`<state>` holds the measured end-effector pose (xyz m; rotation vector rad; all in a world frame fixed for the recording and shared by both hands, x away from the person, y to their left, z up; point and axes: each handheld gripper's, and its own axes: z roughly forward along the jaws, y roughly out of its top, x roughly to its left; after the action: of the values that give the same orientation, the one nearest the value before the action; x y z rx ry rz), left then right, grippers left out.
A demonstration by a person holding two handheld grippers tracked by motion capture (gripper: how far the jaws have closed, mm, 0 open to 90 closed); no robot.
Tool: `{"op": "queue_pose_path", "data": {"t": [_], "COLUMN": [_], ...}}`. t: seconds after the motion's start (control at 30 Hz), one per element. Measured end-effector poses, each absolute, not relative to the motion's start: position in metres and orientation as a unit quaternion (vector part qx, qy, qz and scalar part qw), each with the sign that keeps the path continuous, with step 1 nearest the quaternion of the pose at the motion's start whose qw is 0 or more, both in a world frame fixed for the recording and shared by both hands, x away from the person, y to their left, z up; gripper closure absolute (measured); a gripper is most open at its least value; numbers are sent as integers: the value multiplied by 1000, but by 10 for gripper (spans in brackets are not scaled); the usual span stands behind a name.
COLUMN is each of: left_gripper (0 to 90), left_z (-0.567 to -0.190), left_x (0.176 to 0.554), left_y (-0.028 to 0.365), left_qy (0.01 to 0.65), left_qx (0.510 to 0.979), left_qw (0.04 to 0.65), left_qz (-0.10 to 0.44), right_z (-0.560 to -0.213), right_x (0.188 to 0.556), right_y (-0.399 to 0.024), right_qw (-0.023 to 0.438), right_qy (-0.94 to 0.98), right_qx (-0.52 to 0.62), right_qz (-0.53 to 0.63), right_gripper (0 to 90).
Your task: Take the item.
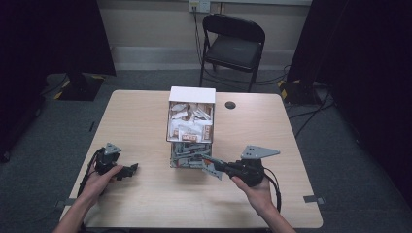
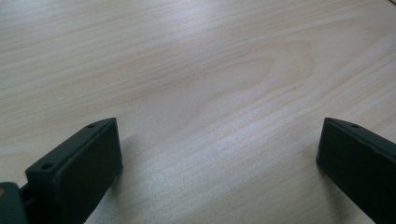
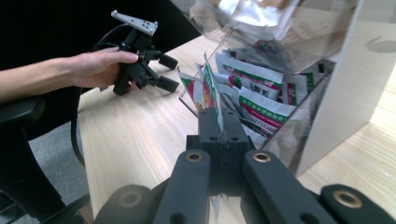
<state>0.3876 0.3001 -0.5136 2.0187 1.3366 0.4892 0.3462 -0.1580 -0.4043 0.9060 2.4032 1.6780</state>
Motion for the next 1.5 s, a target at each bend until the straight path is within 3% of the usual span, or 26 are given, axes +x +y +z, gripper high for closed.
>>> {"op": "queue_pose_path", "data": {"t": [0.2, 0.73, 1.2, 1.5], "left_gripper": [0, 0, 0, 0], "left_z": [-514, -514, -513, -513], "left_x": [388, 388, 388, 388], "left_y": [300, 300, 300, 300], "left_qy": [511, 512, 511, 511], "left_qx": [772, 771, 772, 772], "left_qw": [330, 329, 329, 329], "left_qz": [186, 188, 185, 186], "right_z": [-402, -394, -385, -405], "right_x": [346, 357, 393, 417], "right_y": [-170, -197, -202, -201], "right_qw": [30, 71, 100, 103], "right_qy": [768, 754, 759, 762], "right_qx": [312, 337, 352, 374], "right_qz": [559, 559, 539, 519], "right_gripper": [900, 900, 900, 900]}}
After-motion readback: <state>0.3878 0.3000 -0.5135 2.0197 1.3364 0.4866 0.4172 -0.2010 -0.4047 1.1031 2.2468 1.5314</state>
